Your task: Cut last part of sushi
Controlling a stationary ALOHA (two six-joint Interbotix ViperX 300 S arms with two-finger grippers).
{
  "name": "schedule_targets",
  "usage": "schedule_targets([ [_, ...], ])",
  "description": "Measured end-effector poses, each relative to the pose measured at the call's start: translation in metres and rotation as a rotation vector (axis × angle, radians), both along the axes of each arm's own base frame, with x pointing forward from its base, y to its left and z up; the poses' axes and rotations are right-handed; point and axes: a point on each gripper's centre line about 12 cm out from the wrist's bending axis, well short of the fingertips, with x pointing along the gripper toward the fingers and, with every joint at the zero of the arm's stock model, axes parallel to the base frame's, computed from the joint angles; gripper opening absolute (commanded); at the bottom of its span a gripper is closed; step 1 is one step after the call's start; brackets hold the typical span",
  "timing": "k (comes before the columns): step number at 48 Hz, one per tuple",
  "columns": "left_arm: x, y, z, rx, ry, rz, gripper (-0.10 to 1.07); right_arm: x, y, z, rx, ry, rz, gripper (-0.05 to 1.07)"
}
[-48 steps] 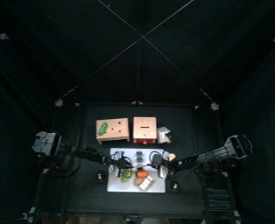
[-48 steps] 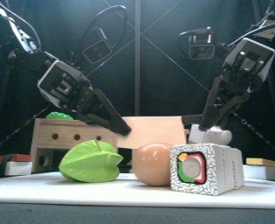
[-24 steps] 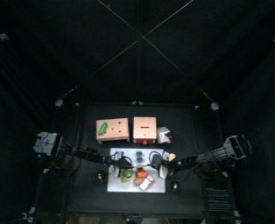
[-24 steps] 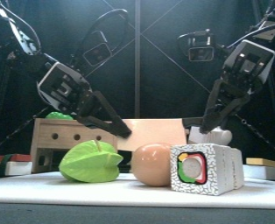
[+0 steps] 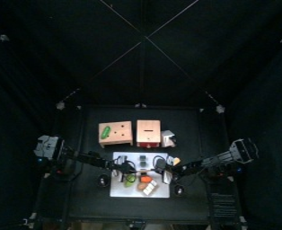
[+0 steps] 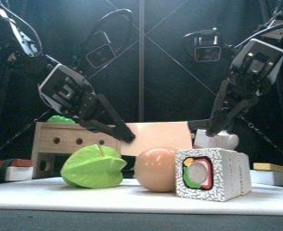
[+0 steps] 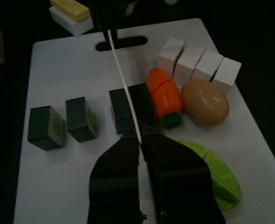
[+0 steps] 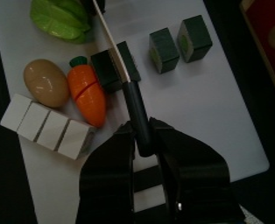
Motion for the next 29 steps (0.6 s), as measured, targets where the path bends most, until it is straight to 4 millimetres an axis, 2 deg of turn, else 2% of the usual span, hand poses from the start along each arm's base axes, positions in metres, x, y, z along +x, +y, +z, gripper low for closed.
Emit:
schedule_targets([
  [16, -0.001, 0.0, 0.005, 0.001, -0.013, -0.002, 0.35, -0.001, 0.0, 0.005, -0.004, -0.017, 0.006, 0.34],
  [29, 0.0, 0.0, -0.005, 0.003, 0.014, -0.001, 0.35, -0.002, 0.0, 0.001, -0.002, -0.004, 0.004, 0.34],
])
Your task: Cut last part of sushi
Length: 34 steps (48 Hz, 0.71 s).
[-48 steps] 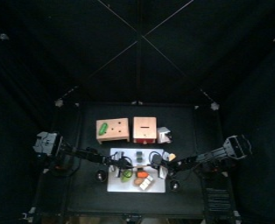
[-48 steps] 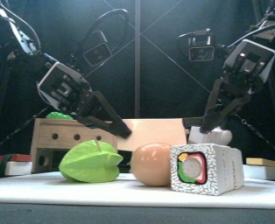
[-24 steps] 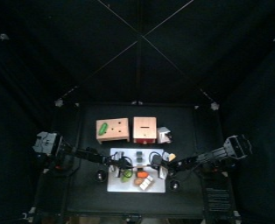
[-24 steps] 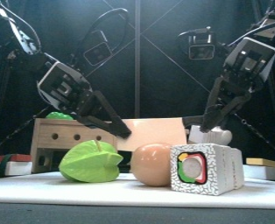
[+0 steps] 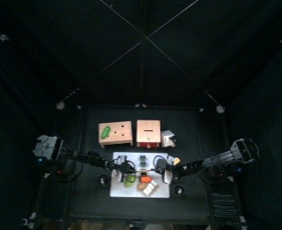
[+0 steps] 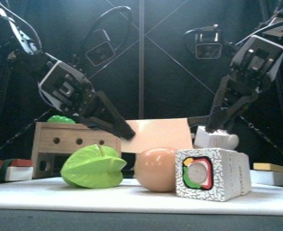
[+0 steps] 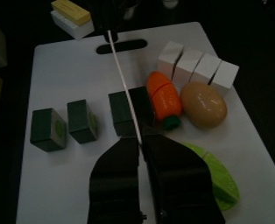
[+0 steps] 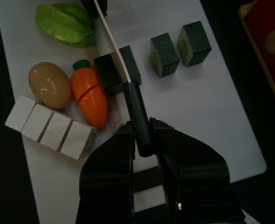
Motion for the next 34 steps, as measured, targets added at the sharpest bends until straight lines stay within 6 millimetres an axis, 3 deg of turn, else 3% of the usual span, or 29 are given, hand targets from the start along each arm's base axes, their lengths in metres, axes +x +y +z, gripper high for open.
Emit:
schedule_targets([
  [15, 0.0, 0.0, -0.005, 0.001, 0.014, 0.001, 0.35, 0.001, 0.0, -0.006, 0.003, 0.02, -0.006, 0.34],
  [34, 0.001, 0.0, -0.034, -0.019, 0.089, 0.041, 0.35, 0.002, 0.003, -0.037, 0.013, 0.117, -0.021, 0.34],
])
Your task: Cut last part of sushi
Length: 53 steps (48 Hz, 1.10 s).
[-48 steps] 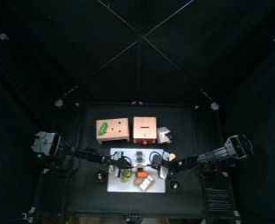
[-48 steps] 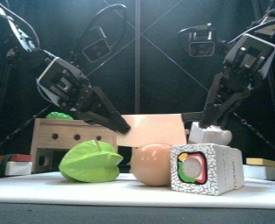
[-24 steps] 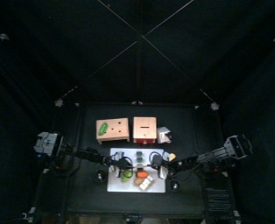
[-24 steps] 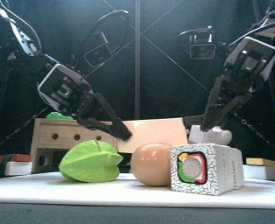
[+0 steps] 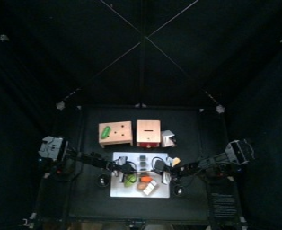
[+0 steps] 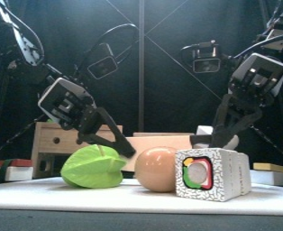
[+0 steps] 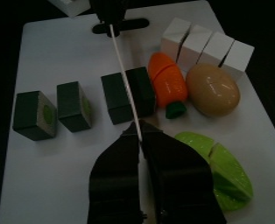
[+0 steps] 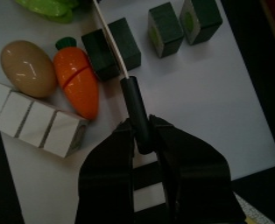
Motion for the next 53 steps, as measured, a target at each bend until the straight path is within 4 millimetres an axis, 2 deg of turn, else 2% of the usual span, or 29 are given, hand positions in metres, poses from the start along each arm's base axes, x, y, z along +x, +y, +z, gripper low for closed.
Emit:
schedule_targets([
  [16, 0.0, -0.003, -0.01, -0.012, 0.023, 0.014, 0.35, 0.001, 0.002, -0.005, 0.017, 0.011, -0.003, 0.34],
  [39, -0.001, -0.015, -0.003, -0.024, 0.007, -0.004, 0.35, 0.004, 0.017, -0.001, 0.035, -0.002, 0.026, 0.34],
  [53, -0.001, -0.015, -0.001, -0.024, 0.001, -0.007, 0.35, 0.005, 0.016, 0.0, 0.023, -0.002, 0.026, 0.34],
])
